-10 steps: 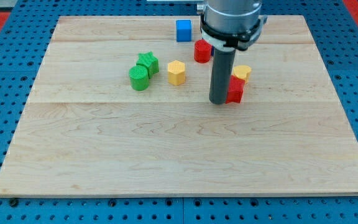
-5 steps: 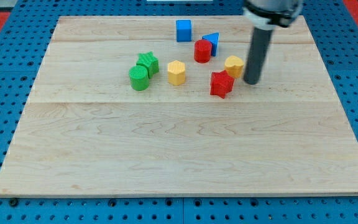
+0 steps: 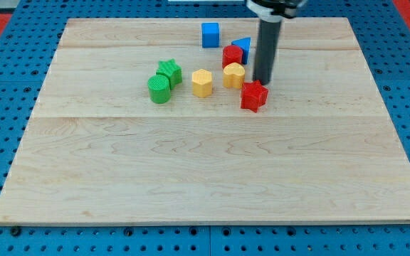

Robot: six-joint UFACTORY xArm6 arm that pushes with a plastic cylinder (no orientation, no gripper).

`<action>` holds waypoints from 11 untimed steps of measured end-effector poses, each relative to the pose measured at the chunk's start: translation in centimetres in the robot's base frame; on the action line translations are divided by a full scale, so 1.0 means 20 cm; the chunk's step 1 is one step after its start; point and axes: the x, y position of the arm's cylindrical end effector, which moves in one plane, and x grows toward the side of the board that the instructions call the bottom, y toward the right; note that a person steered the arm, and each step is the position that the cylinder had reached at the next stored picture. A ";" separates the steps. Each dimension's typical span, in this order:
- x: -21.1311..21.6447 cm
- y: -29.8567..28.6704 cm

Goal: Move the red star and yellow heart below the red circle

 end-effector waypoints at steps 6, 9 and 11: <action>0.14 0.11; 0.17 -0.17; 0.30 -0.22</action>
